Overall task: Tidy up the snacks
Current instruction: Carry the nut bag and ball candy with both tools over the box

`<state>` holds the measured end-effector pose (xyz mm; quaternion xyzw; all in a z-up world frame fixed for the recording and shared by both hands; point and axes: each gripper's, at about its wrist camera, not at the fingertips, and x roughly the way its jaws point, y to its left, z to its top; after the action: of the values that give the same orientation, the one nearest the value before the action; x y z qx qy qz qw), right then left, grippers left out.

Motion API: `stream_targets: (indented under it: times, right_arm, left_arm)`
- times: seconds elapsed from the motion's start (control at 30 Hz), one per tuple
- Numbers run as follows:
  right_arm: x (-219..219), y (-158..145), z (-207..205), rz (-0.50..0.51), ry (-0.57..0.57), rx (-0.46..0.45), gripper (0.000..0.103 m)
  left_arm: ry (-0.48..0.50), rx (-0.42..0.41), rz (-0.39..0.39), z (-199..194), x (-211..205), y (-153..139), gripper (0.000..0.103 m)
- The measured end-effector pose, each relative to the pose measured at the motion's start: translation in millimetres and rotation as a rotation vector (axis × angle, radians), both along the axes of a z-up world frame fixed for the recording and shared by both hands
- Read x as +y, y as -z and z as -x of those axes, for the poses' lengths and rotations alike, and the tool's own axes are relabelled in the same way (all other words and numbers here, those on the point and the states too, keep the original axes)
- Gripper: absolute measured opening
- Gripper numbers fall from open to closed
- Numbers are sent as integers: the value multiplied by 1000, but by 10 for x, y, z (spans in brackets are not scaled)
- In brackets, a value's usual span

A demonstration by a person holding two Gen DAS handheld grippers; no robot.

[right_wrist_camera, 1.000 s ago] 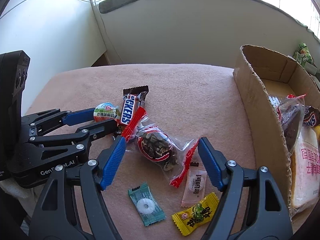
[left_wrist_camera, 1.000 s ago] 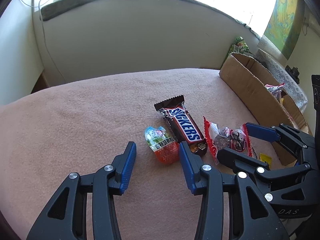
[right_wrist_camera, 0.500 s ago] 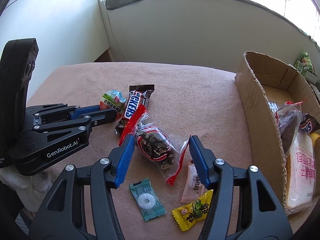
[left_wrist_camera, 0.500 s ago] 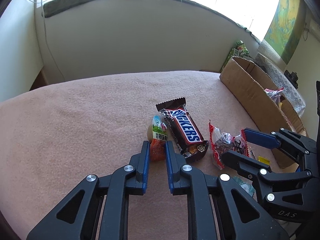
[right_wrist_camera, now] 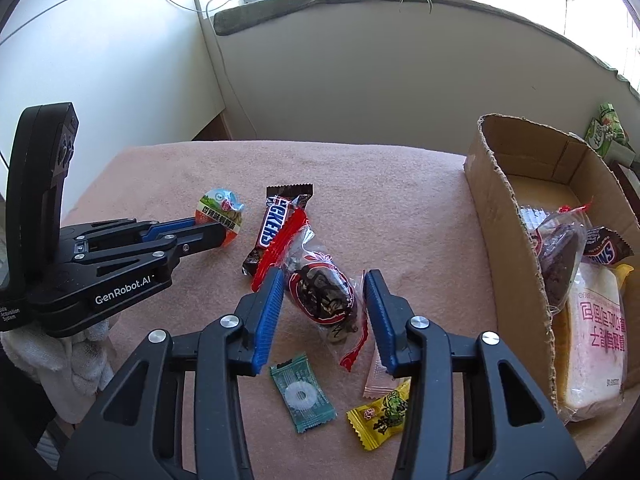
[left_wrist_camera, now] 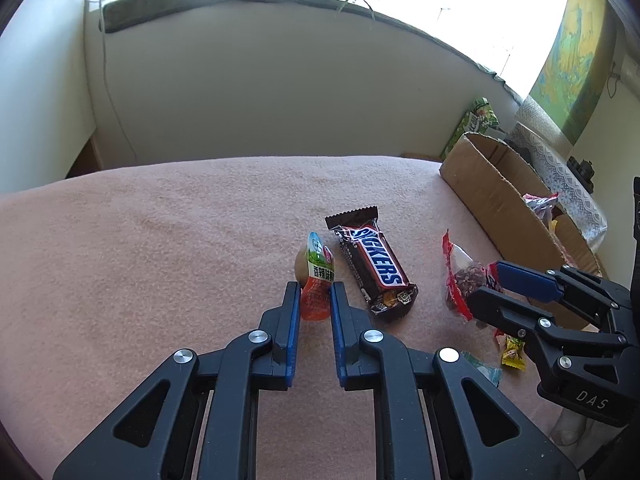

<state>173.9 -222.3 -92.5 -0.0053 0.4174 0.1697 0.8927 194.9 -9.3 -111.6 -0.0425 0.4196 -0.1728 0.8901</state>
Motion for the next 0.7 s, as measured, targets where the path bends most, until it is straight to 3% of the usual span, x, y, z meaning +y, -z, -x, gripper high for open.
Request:
stream_targets:
  times: [0.33,0.7]
  right_arm:
    - [-114,-324,178,-37,8,-70,44]
    - [-543,-661,317,-37,67,-135,44]
  left_arm:
    - [2,-63,47,237,80,-353,13]
    - [64,-116,67,267,-314,-613,13]
